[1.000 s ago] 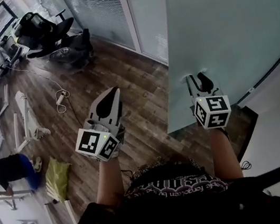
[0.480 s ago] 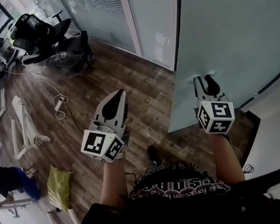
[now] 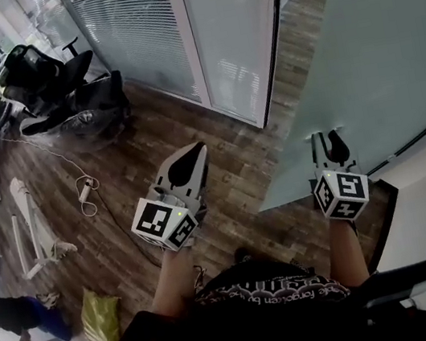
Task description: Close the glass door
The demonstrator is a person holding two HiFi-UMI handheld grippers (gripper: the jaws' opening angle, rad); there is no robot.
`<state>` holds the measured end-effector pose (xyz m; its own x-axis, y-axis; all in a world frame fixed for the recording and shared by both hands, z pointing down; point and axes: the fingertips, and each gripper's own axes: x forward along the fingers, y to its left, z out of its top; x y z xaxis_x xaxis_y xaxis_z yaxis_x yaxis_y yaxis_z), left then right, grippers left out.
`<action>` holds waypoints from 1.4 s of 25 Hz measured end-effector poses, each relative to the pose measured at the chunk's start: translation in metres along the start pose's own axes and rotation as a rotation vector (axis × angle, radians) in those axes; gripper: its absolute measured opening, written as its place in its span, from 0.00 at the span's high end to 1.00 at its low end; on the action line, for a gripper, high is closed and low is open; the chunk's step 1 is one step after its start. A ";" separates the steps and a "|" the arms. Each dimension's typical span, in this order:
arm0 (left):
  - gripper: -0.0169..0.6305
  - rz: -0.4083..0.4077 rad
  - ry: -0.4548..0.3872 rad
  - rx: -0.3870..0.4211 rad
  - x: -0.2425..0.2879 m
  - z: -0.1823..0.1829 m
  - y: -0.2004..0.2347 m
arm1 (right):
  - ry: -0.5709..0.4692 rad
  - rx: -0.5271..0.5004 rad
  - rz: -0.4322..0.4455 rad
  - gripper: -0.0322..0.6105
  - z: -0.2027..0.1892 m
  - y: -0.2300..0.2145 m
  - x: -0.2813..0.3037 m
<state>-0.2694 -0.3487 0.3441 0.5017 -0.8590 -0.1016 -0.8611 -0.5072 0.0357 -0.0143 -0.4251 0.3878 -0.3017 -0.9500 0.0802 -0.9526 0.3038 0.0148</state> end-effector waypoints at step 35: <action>0.97 -0.121 0.021 -0.013 0.298 -0.037 0.199 | -0.017 -0.028 -0.181 0.76 0.025 -0.083 0.333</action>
<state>-0.2882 -0.7078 0.3575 0.6038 -0.7925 -0.0856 -0.7930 -0.6081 0.0370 -0.0362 -0.7684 0.3880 -0.1258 -0.9904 0.0565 -0.9901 0.1289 0.0550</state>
